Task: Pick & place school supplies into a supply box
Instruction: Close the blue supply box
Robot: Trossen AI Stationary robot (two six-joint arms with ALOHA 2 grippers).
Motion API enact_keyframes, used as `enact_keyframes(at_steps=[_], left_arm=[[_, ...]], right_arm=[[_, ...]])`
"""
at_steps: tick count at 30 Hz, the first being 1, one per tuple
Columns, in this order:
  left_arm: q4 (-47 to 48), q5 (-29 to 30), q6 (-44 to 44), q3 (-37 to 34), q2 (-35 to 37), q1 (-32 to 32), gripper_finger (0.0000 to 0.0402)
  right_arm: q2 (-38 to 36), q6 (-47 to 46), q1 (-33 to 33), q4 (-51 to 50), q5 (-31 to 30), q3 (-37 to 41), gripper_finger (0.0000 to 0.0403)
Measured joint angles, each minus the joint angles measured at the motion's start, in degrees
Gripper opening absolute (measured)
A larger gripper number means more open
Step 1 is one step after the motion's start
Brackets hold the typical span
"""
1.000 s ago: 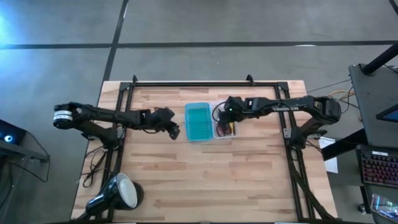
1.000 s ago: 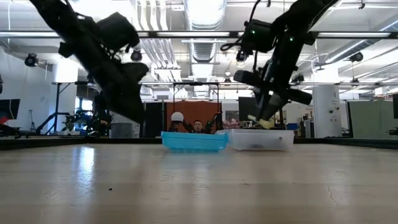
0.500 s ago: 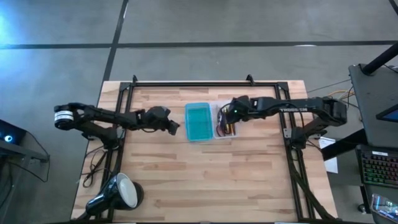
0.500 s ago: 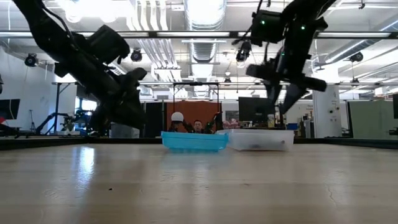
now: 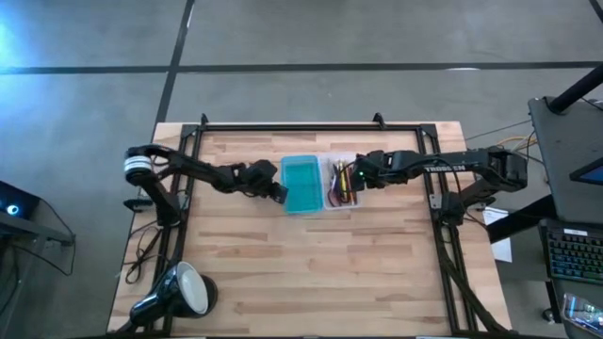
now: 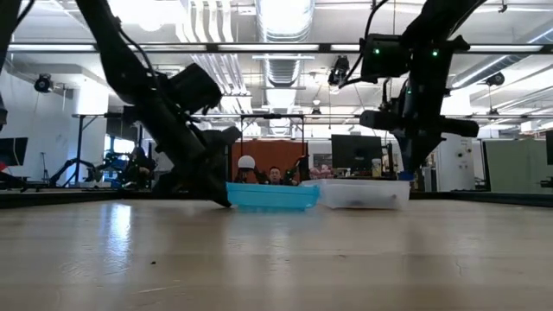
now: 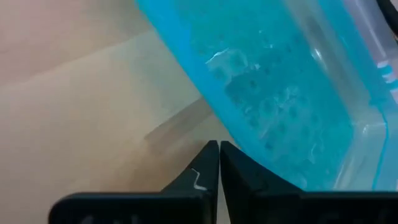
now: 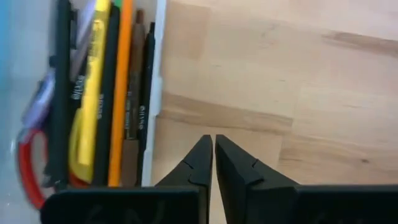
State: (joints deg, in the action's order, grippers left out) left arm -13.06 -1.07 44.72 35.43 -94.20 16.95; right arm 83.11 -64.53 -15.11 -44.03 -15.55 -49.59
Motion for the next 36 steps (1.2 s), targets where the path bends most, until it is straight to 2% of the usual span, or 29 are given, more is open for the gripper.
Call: enact_keyframes(at_steps=[6, 11, 16, 31, 33, 36], left_arm=[[-0.35, -0.11, -1.63, 3.51, -3.49, 0.47, 0.0], [0.49, -0.29, -2.88, 4.04, -3.01, 0.93, 0.0], [0.54, 0.32, -3.03, 5.05, -2.4, 1.38, 0.0], [1.16, 0.12, -8.79, 14.09, -2.27, 1.85, 0.0], [1.26, 0.1, -9.14, 14.45, -2.27, 2.09, 0.0], [1.29, 0.1, -9.17, 14.81, -2.3, 2.34, 0.0]], right_arm=[[-0.01, 0.34, 0.11, 2.06, 0.61, 1.6, 0.0013], [-1.76, 3.14, 0.09, 6.71, 0.57, 0.74, 0.0013], [-0.68, 6.05, -1.1, 6.89, 0.58, 0.88, 0.0013], [-0.76, 5.0, -1.87, -6.34, -5.88, 1.32, 0.0013], [-0.76, 4.7, -2.35, -6.0, -5.28, 2.61, 0.0013], [-0.76, 4.71, -3.05, -1.67, -0.95, 5.81, 0.0013]])
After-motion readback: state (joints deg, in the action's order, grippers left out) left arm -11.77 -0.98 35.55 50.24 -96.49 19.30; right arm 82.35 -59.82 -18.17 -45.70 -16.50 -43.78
